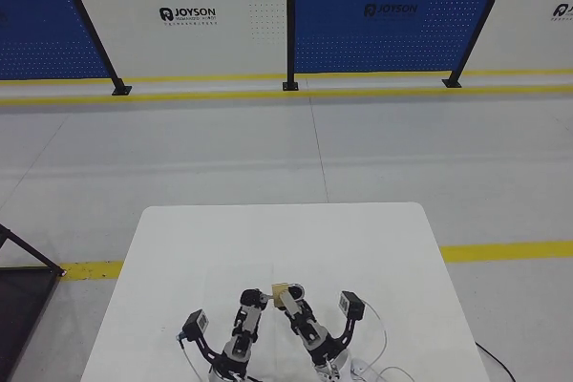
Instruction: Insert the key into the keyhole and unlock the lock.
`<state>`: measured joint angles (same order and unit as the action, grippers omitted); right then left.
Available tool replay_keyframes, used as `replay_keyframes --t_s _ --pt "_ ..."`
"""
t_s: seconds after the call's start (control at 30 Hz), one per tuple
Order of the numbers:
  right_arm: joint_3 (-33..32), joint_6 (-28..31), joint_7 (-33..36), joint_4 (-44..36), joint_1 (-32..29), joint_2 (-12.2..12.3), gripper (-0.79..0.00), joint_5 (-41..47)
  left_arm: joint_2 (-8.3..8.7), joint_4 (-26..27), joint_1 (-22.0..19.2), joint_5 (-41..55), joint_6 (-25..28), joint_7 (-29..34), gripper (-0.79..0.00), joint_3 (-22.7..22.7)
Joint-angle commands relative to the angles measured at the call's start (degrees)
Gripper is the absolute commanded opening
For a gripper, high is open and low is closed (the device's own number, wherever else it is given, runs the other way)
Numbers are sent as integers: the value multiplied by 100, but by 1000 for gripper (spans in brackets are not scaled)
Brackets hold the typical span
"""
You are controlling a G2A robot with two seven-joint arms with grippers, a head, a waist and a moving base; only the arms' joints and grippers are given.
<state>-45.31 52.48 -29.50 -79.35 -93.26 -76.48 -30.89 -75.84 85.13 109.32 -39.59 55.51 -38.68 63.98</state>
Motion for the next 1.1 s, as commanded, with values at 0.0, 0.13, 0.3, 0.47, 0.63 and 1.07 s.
replay_keyframes --t_s 0.0,0.13,0.3,0.47,0.63,1.07 --pt "-49 47 122 -12 -9 19 -785 -57 32 -64 7 -103 160 23 -237 154" --pt "-189 73 394 -129 -76 72 -785 -61 147 15 92 -195 249 340 -394 356" --pt "-344 -77 870 -372 -158 146 -785 -76 354 287 223 -10 249 808 -440 447" --pt "-446 -240 1148 -611 -271 193 -785 0 510 425 274 242 249 903 -480 401" --pt "-493 -369 1309 -670 -296 208 -785 146 643 402 205 341 249 969 -505 245" --pt "-515 -415 1462 -721 -320 210 -785 229 887 324 -99 509 249 876 -665 -113"
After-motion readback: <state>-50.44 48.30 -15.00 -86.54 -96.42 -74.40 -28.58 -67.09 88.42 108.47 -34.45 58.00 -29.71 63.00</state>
